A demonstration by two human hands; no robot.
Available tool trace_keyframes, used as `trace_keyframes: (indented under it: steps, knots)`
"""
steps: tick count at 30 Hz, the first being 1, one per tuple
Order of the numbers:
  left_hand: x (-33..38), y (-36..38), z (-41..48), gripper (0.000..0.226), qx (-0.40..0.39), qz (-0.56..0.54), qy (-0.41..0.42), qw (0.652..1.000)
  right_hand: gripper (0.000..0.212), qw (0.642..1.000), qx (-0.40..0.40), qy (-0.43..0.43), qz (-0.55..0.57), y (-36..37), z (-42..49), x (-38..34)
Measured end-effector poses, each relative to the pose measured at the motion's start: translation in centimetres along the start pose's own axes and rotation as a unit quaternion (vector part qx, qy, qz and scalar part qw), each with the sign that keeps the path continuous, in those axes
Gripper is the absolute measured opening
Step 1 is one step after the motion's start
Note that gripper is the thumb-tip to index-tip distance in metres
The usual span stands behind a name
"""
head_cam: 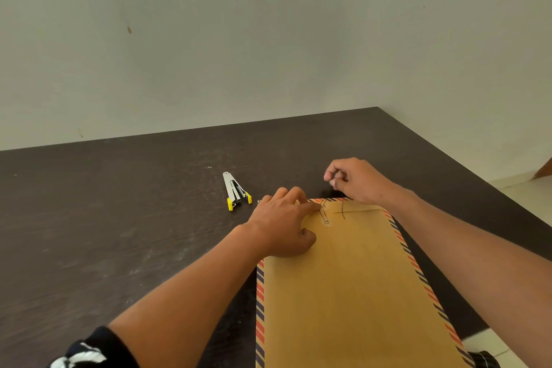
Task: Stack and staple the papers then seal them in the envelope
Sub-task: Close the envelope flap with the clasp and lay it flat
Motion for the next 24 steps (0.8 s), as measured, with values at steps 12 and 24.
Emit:
trace_keyframes:
  steps: [12, 24]
  knots:
    - [-0.2, -0.3, 0.0, 0.074, 0.013, -0.026, -0.009, 1.0, 0.014, 0.999, 0.001, -0.044, 0.017, 1.9, 2.1, -2.6]
    - [0.0, -0.1, 0.2, 0.067, 0.013, 0.008, 0.005, 1.0, 0.012, 0.99, -0.139, 0.02, 0.002, 0.5, 2.7, -2.0]
Point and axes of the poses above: each hand's wrist, its own z-axis towards the middle knuckle, its own y-axis out of the palm, x = y × z, the point moved 7 cm from there along z, towards the middle knuckle, and after that the axes turned 5 degrees about z, right-handed, at the moved point
